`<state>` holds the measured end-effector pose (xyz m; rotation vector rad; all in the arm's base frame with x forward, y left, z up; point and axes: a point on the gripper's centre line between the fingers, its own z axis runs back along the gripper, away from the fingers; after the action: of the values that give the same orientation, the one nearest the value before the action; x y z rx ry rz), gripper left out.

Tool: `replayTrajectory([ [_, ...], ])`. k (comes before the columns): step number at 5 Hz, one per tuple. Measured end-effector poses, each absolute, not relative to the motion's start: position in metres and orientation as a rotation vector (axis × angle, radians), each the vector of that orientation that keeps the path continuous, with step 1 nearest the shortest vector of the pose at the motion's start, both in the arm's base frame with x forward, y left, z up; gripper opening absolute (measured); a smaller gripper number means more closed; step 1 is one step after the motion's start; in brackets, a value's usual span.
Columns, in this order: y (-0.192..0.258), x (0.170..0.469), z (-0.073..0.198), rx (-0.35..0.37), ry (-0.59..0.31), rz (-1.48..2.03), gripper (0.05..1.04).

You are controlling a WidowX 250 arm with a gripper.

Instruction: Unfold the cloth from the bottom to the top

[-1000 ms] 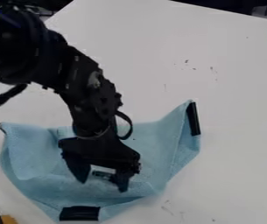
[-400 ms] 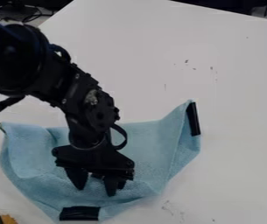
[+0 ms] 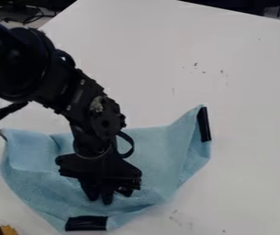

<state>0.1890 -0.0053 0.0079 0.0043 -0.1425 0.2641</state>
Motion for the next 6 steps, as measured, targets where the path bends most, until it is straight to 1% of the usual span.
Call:
replayTrajectory([
  [1,-0.006,0.189,0.006,-0.001,-0.148,0.272,0.079],
  [2,-0.006,0.188,0.008,0.011,-0.149,0.281,0.058],
  [3,-0.008,0.191,0.030,0.041,-0.160,0.276,0.058],
  [4,-0.008,0.205,0.058,0.060,-0.191,0.284,0.058],
  [5,0.002,0.234,0.076,0.036,-0.235,0.291,0.056],
  [6,0.031,0.277,0.064,-0.019,-0.255,0.267,0.055],
])
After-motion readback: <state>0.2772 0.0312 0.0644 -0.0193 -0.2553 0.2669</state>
